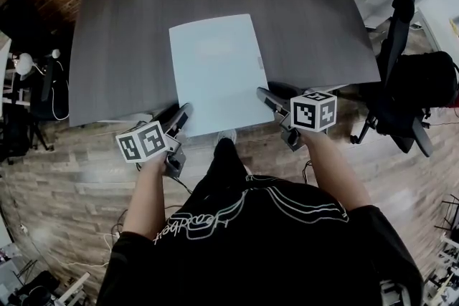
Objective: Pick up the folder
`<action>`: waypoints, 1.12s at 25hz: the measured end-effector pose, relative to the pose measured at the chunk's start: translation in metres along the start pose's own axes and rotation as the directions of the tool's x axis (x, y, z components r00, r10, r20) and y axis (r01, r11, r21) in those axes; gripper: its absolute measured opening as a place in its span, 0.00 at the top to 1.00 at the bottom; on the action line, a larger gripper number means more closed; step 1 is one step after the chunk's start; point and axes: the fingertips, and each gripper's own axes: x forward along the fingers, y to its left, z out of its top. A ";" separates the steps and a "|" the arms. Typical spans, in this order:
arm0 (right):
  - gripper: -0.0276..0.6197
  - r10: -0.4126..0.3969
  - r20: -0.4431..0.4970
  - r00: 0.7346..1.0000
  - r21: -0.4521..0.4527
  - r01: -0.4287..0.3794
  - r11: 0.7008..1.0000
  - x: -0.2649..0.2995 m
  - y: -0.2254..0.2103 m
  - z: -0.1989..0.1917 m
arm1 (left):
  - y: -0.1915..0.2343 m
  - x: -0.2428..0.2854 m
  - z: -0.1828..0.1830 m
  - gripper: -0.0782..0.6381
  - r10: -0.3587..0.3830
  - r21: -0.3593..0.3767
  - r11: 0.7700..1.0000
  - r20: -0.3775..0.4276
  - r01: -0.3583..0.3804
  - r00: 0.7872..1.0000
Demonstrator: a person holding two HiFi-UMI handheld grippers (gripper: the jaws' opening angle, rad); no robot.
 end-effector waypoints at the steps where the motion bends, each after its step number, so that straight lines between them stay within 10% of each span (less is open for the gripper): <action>1: 0.71 0.001 0.002 1.000 -0.010 -0.001 1.000 0.000 0.000 0.001 | 0.000 -0.001 0.001 0.64 -0.002 0.001 1.000 0.004 0.002 1.000; 17: 0.52 0.200 0.028 0.979 0.263 -0.200 0.944 -0.019 0.005 -0.038 | -0.003 -0.003 -0.036 0.41 -0.175 -0.068 0.983 -0.062 0.170 0.983; 28: 0.50 0.342 -0.017 0.940 0.342 -0.316 0.885 -0.002 0.014 -0.054 | -0.012 0.002 -0.065 0.38 -0.333 -0.042 0.943 -0.175 0.331 0.926</action>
